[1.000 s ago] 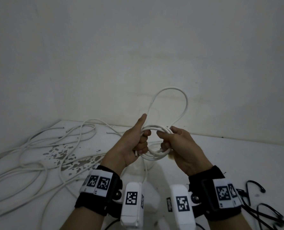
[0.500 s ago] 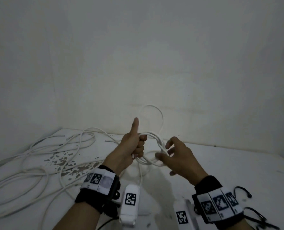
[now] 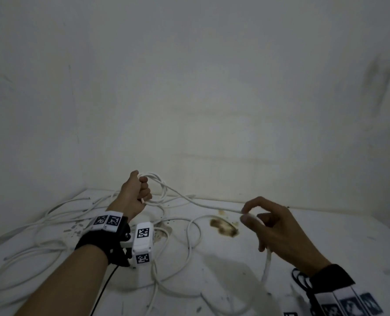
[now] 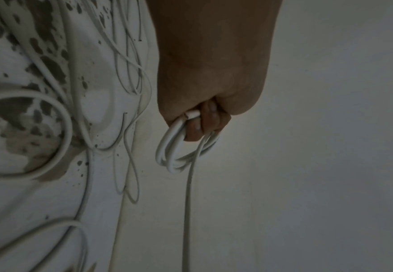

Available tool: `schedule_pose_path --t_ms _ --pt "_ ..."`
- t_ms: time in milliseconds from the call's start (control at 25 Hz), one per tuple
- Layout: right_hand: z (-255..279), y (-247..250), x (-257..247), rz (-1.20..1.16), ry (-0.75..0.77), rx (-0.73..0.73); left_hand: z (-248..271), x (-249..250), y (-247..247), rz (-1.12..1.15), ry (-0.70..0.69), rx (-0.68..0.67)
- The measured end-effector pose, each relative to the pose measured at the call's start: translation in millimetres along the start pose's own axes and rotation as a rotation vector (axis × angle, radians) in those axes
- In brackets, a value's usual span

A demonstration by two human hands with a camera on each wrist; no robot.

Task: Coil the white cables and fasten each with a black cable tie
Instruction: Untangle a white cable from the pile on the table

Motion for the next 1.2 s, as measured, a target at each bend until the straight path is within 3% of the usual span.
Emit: schedule_pose_path --t_ms 160,280,480,680,760,840,960,1040,1200 --pt "4 -15 -5 0.095 -0.072 -0.230 -8 4 2 0.126 0.026 -0.028" --pt "2 -20 0 0.334 -0.029 -0.380 -12 8 4 0.190 0.043 -0.046" --pt "-15 -26 1 0.616 0.040 -0.148 -8 2 -8 0.224 0.056 -0.100" --pt "-6 -80 -20 -0.349 -0.304 -0.114 -6 -17 -23 0.183 0.067 -0.101" --pt "-13 -95 -32 -0.616 -0.366 -0.102 -2 -26 -28 0.108 0.092 -0.093" --pt "-25 -106 -42 -0.750 -0.401 -0.127 13 -35 -37 -0.013 0.143 -0.099" --pt "-45 -121 -46 -0.888 -0.465 -0.137 50 -37 -58 -0.147 0.182 -0.290" --pt "-59 -125 -41 -0.983 -0.506 -0.064 66 -43 -70 -0.119 0.225 -0.375" --pt "-82 -117 -26 -1.050 -0.501 0.083 69 -44 -76 -0.111 0.154 -0.412"
Point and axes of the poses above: each hand's wrist, its own z-axis away from the middle knuckle, its own y-axis out of the back of the hand, x = y × z, the point moved 6 cm from there along -z, towards the middle knuckle, and after that the axes turned 14 degrees about -z, right-handed, at the moved point
